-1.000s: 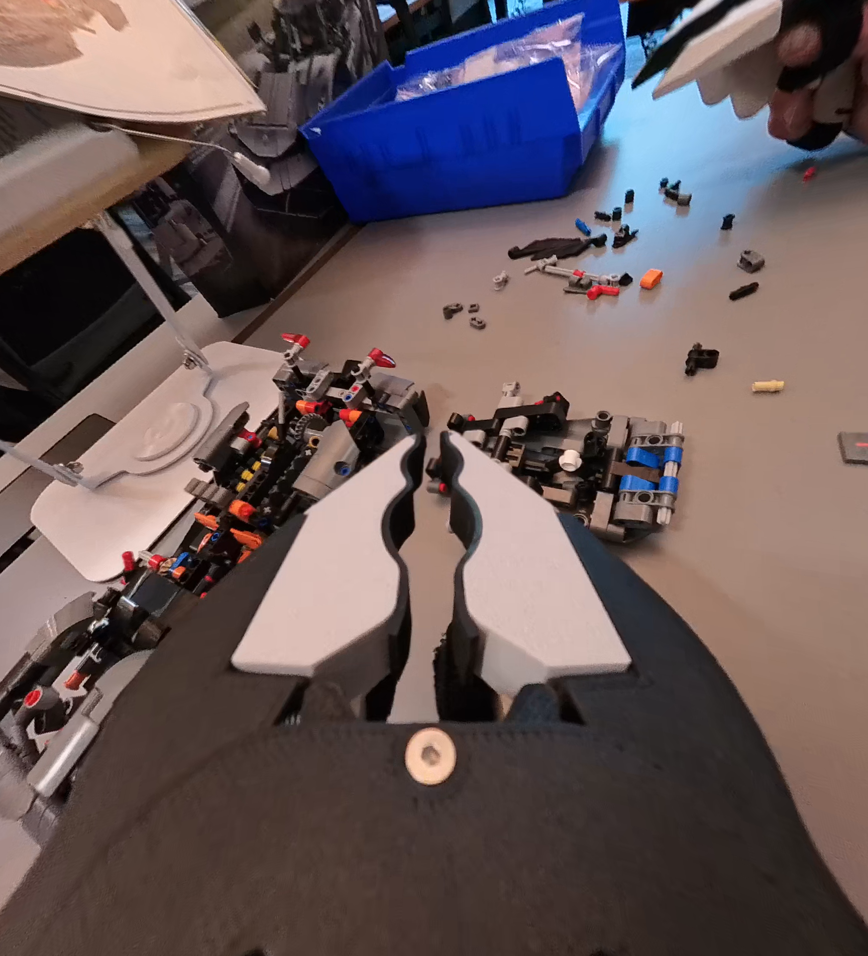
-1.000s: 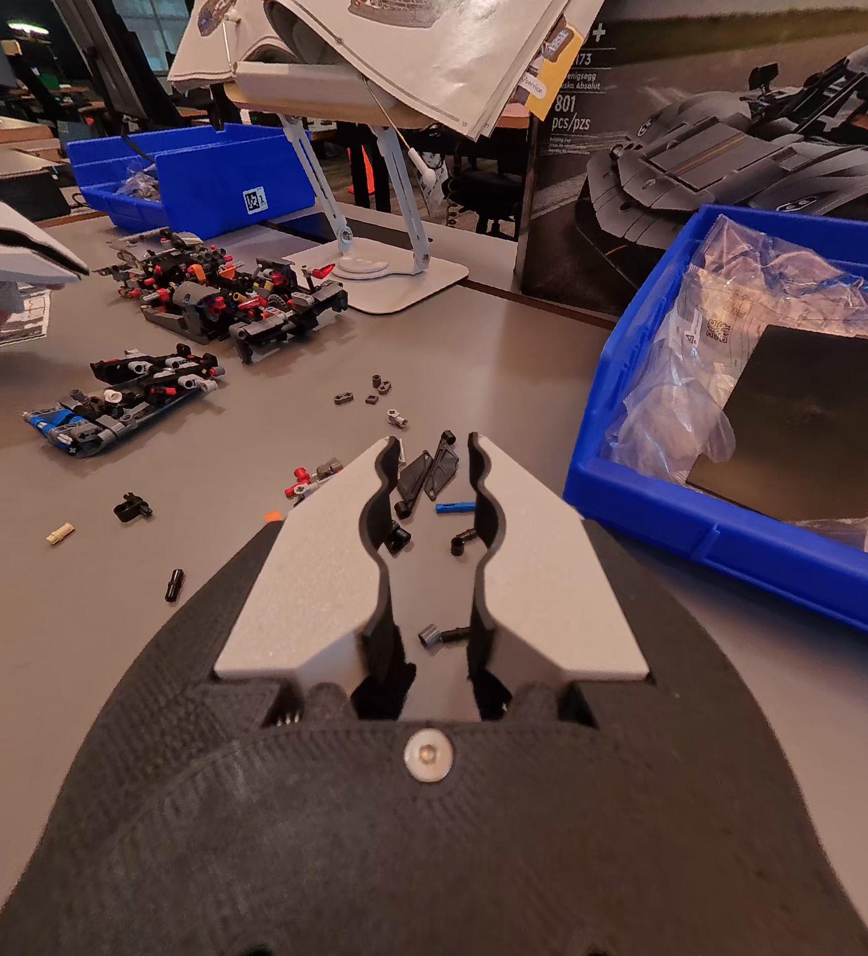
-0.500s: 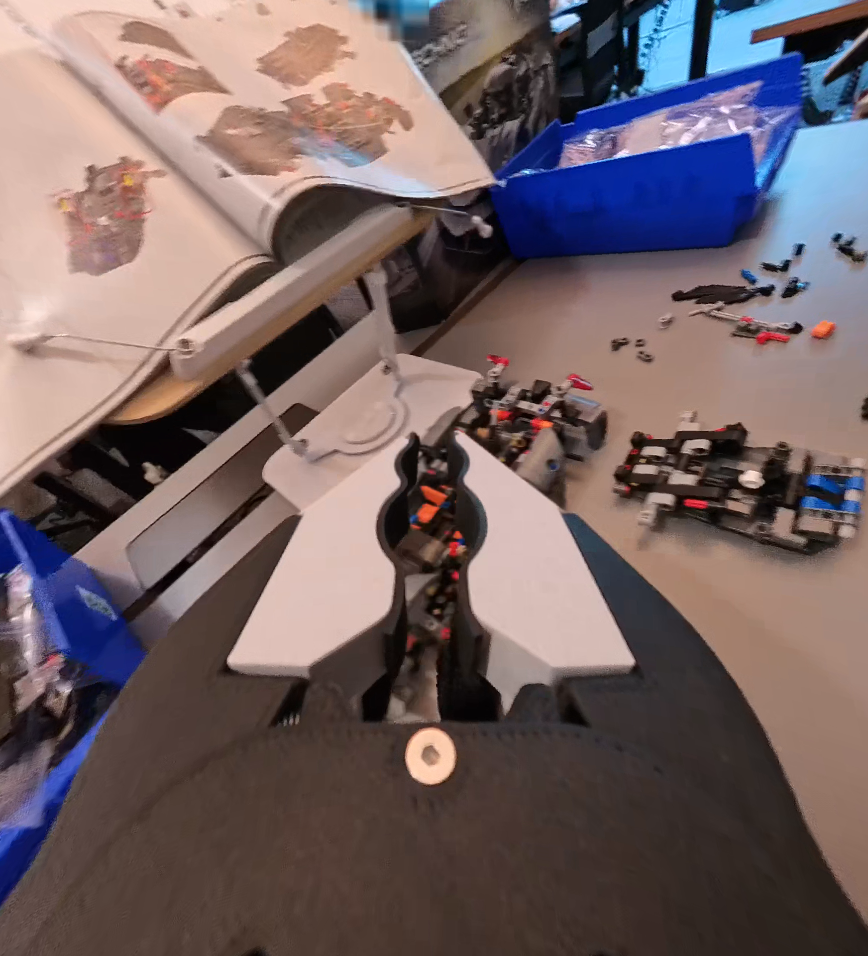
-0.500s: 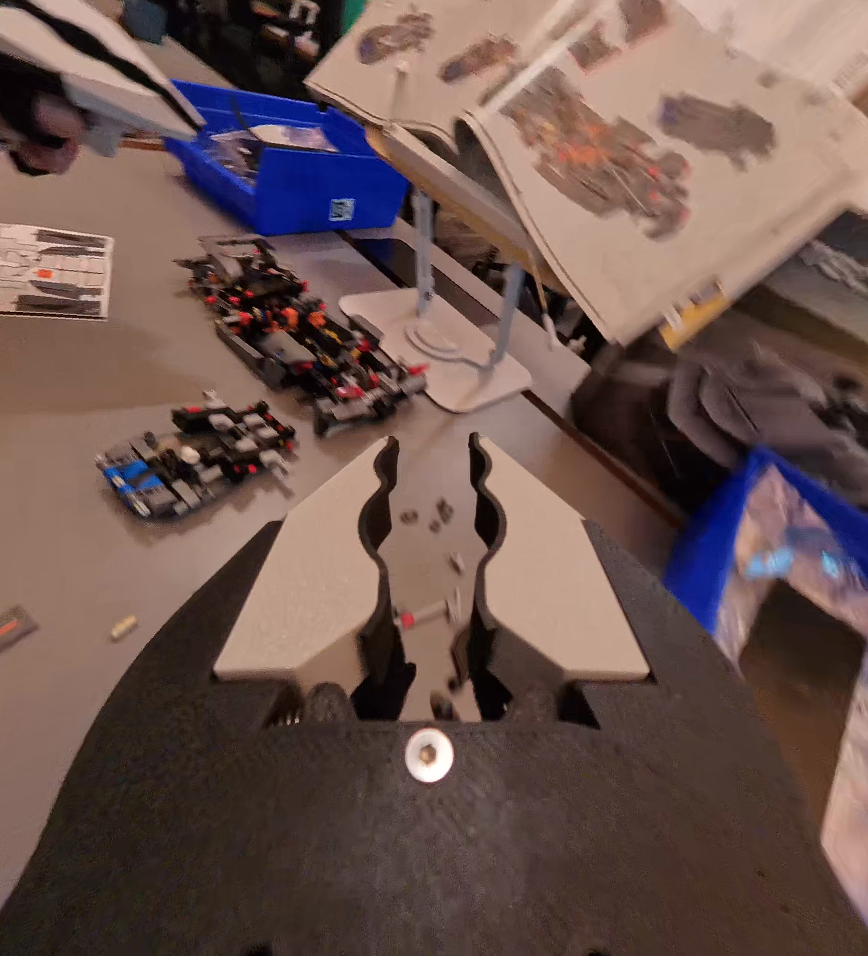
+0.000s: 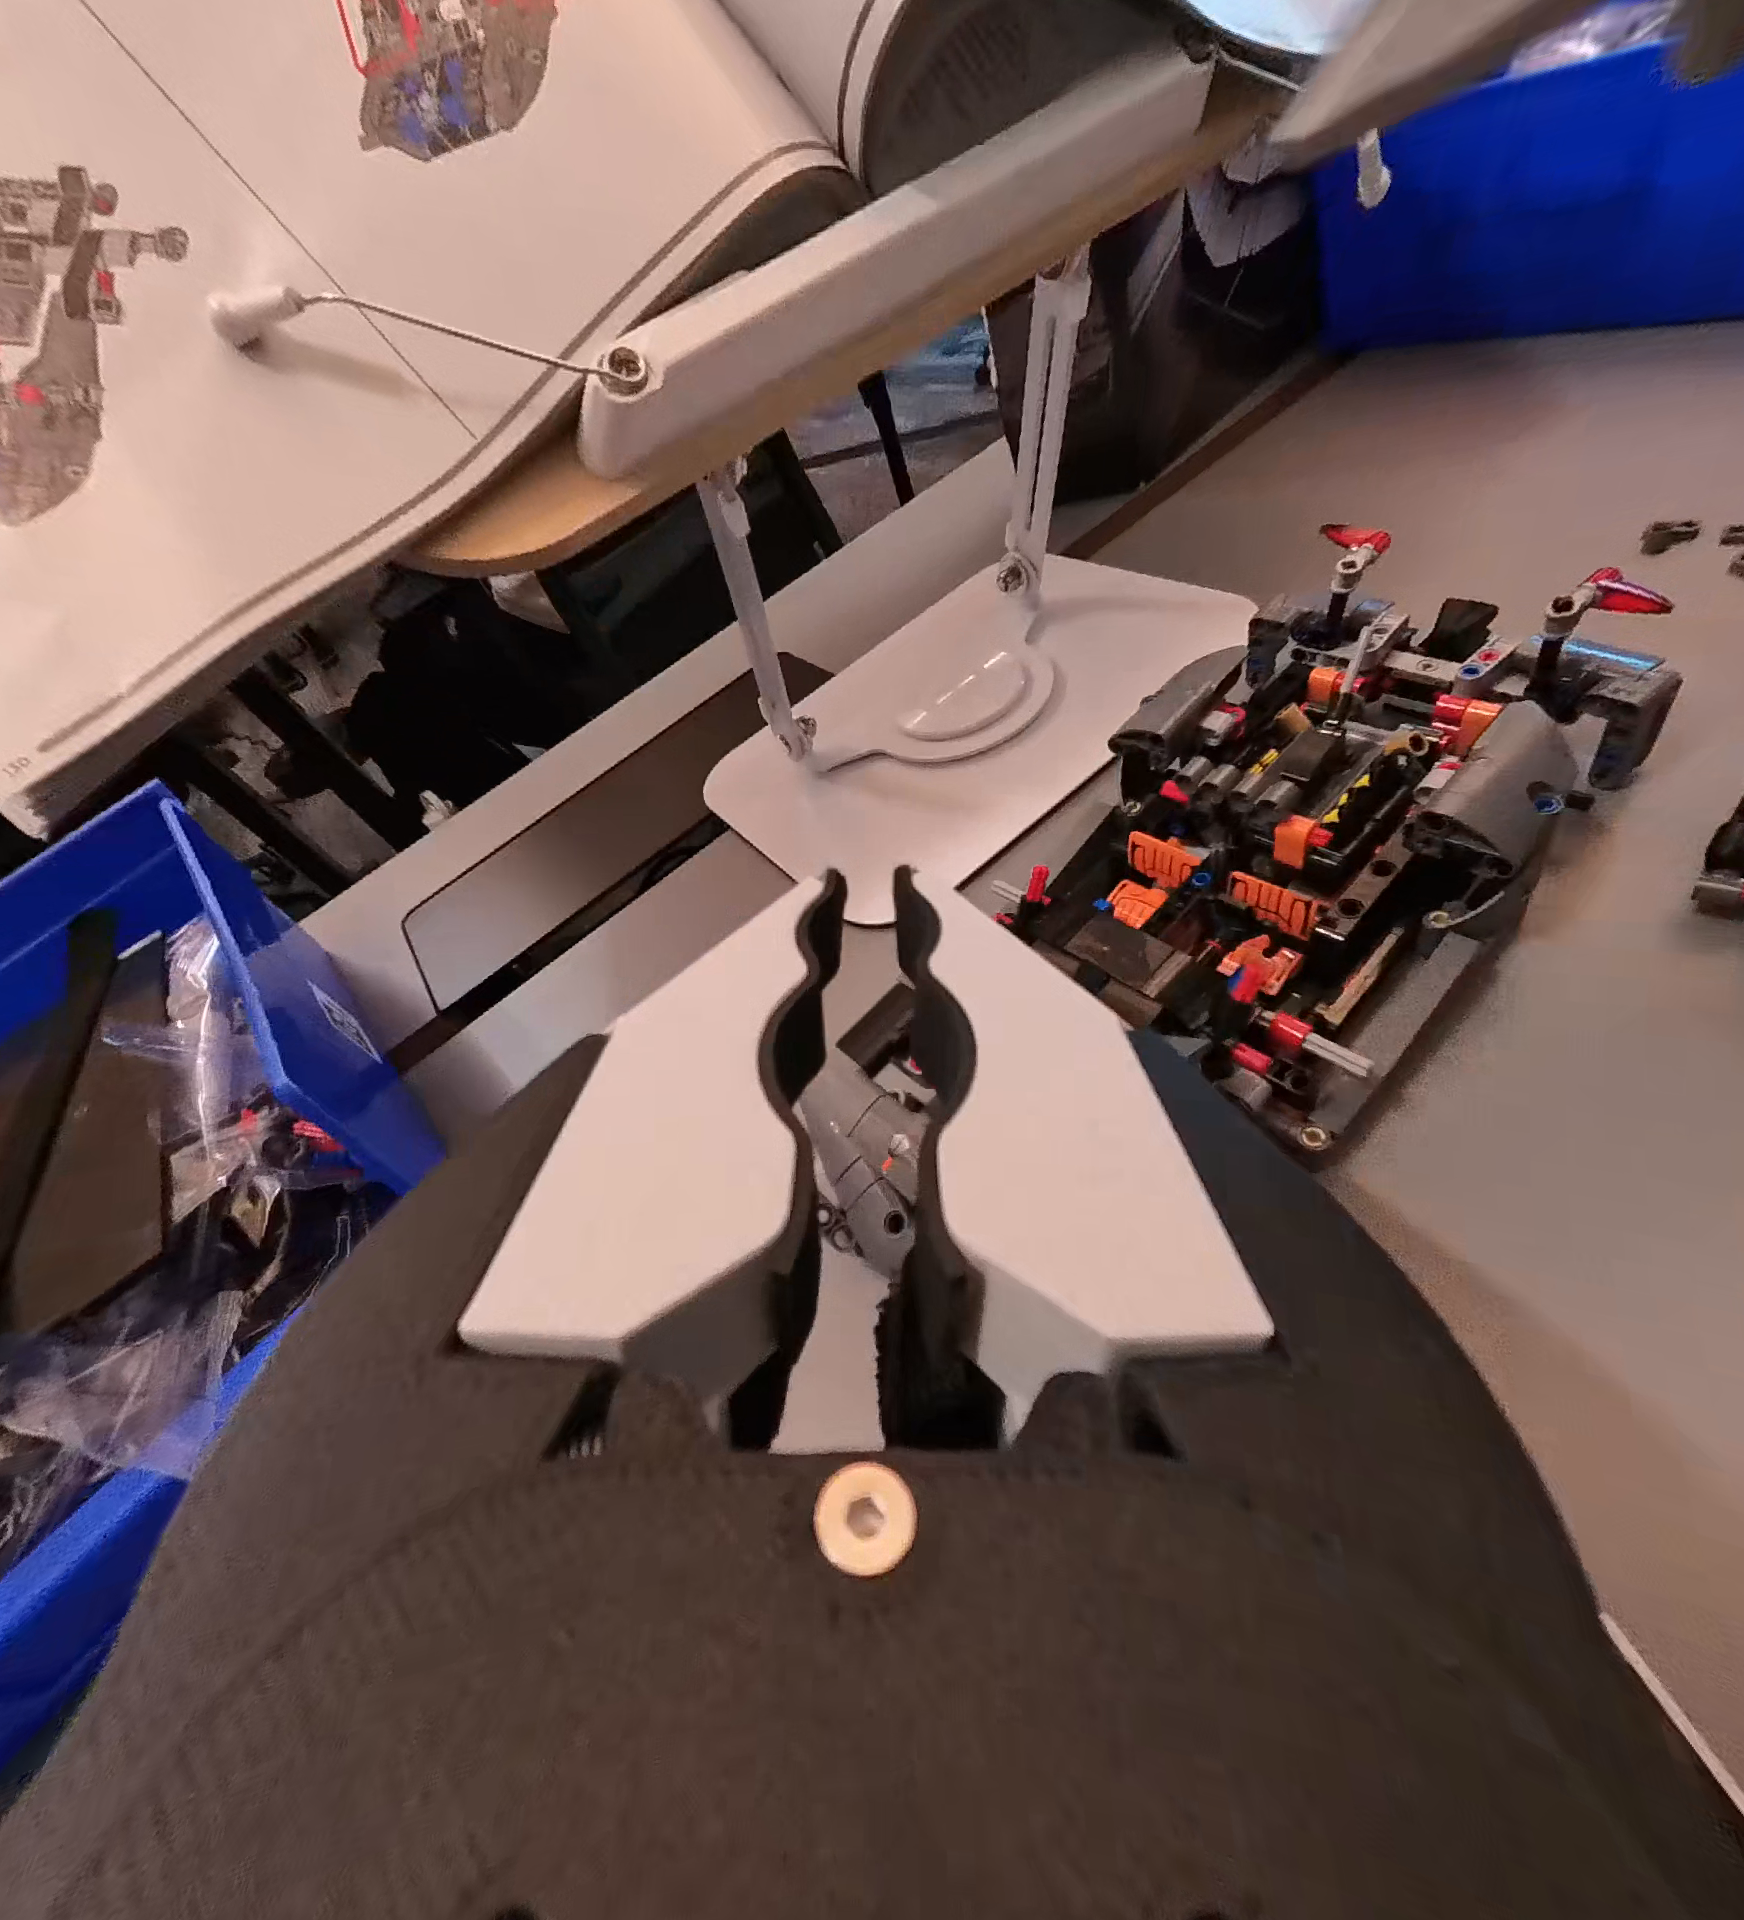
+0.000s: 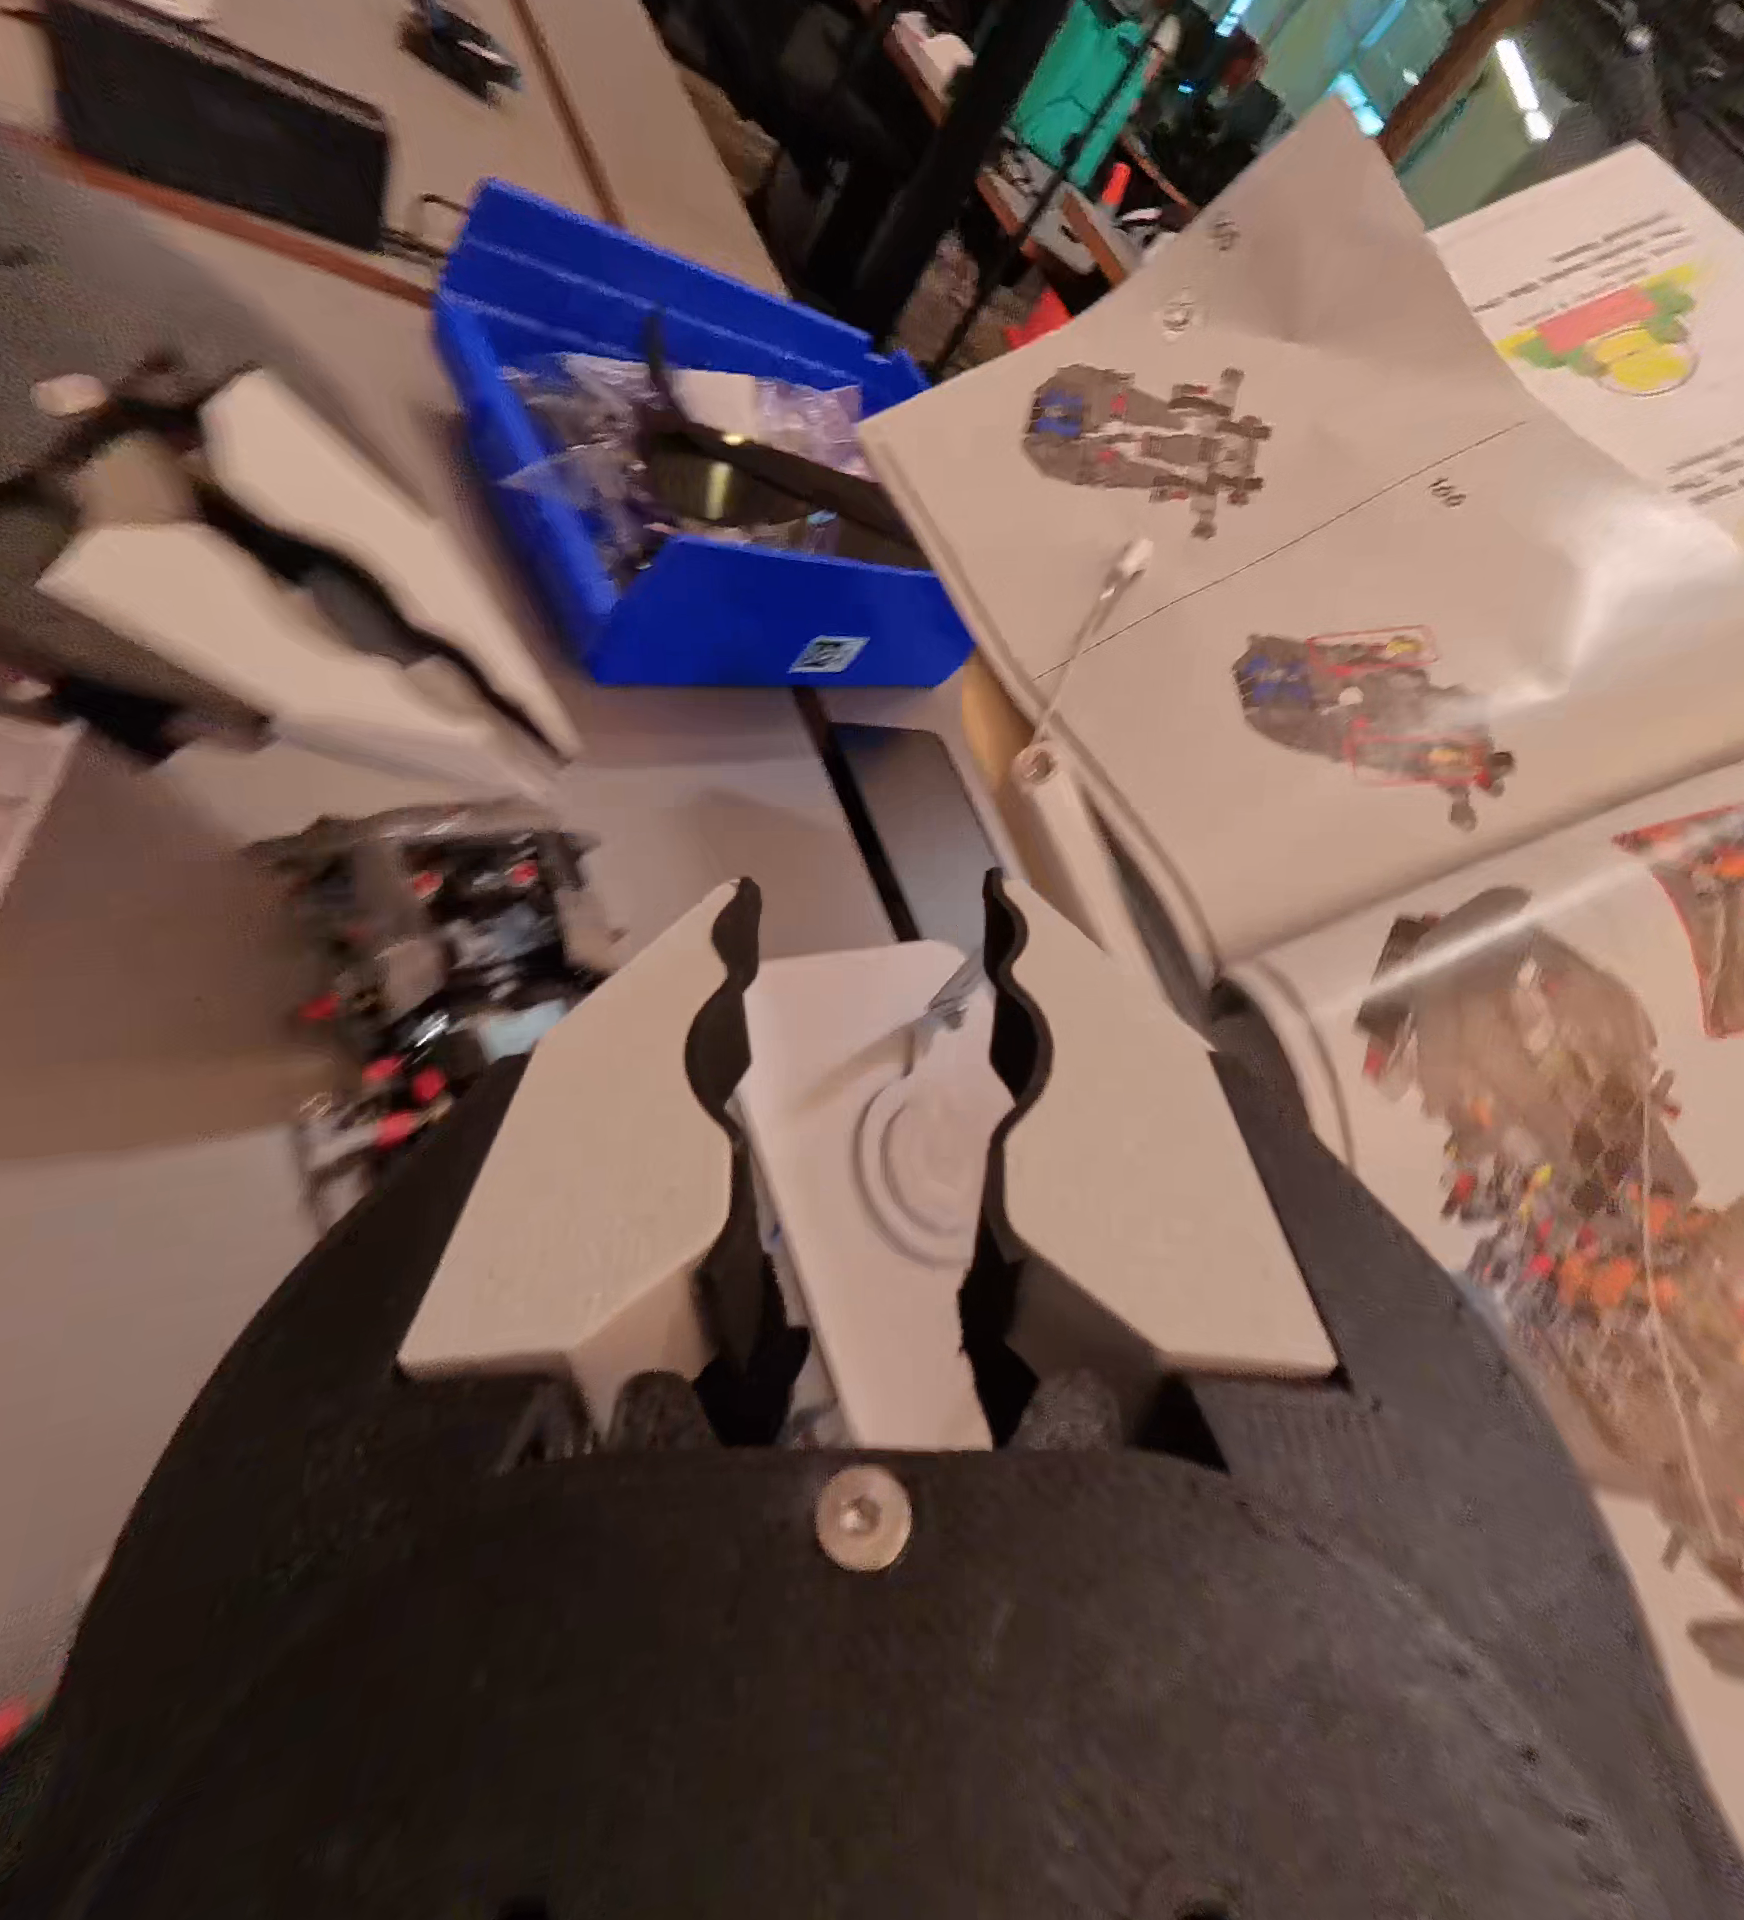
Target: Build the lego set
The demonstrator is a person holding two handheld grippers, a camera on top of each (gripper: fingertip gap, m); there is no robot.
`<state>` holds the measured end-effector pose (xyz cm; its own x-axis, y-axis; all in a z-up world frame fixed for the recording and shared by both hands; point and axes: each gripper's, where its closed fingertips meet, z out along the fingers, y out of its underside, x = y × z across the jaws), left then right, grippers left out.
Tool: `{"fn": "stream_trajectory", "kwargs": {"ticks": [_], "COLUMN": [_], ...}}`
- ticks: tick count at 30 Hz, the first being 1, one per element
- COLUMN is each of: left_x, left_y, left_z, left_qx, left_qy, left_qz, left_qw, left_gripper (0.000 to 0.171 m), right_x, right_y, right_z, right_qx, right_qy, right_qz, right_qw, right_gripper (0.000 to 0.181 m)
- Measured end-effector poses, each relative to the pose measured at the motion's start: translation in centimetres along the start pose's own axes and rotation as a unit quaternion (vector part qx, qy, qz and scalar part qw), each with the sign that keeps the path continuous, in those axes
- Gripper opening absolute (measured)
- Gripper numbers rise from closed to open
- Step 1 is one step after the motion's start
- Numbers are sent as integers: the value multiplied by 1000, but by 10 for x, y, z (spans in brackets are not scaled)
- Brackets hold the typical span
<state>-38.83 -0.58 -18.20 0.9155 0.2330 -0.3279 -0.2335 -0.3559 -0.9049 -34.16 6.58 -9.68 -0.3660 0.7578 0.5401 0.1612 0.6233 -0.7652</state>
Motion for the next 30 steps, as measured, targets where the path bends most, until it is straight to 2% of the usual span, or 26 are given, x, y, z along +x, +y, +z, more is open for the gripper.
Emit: {"fn": "stream_trajectory", "kwargs": {"ticks": [3,6,8,12,15,18,30], "left_x": [0,2,4,7,3,0,-4], "left_y": [3,5,8,10,11,10,13], "left_z": [1,2,4,6,5,4,4], "left_qx": [-7,-8,-11,-13,-11,-3,-5], "left_qy": [-7,-3,0,3,1,3,-2], "left_qz": [16,13,14,18,14,-4,-8], "left_qw": [1000,1000,1000,1000,1000,1000,1000], "left_gripper": [7,7,7,7,6,6,6], "right_x": [28,48,59,65,60,60,36], "right_y": [-9,-20,-19,-11,-5,-3,5], "right_z": [47,82,102,125,136,140,141], "right_qx": [-23,-24,-39,-63,-79,-89,-127], "right_qy": [33,41,45,31,10,22,-38], "right_qz": [11,27,44,89,91,61,-42], "right_qw": [999,999,997,994,993,994,990], "right_gripper": [48,41,42,28,13,1,0]}}
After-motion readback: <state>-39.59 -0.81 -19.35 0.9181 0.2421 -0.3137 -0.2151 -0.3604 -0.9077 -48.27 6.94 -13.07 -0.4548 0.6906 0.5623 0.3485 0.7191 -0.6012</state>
